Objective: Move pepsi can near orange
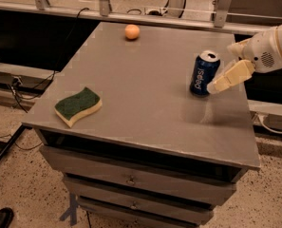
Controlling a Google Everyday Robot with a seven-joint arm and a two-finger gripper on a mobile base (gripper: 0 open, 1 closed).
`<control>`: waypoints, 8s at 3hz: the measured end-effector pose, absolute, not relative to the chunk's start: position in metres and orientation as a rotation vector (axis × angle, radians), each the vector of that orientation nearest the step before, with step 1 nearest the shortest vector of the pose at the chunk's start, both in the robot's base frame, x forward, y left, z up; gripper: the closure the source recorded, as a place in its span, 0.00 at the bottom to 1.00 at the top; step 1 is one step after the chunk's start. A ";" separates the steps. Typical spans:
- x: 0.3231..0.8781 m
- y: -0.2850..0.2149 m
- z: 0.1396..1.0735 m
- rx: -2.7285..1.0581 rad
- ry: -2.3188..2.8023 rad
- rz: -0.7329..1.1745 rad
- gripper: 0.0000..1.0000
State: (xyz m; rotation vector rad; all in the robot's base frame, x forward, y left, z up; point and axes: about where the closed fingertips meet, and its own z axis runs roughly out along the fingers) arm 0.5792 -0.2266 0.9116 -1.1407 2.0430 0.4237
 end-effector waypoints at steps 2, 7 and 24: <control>0.602 -0.211 0.884 -1.016 2.009 0.453 0.16; 0.635 -0.218 0.937 -0.901 1.874 0.449 1.00; 0.803 -0.178 0.969 -0.808 1.699 0.481 0.00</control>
Offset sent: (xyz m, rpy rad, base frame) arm 0.0404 0.0158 -0.0439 0.1282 -0.0551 -0.1365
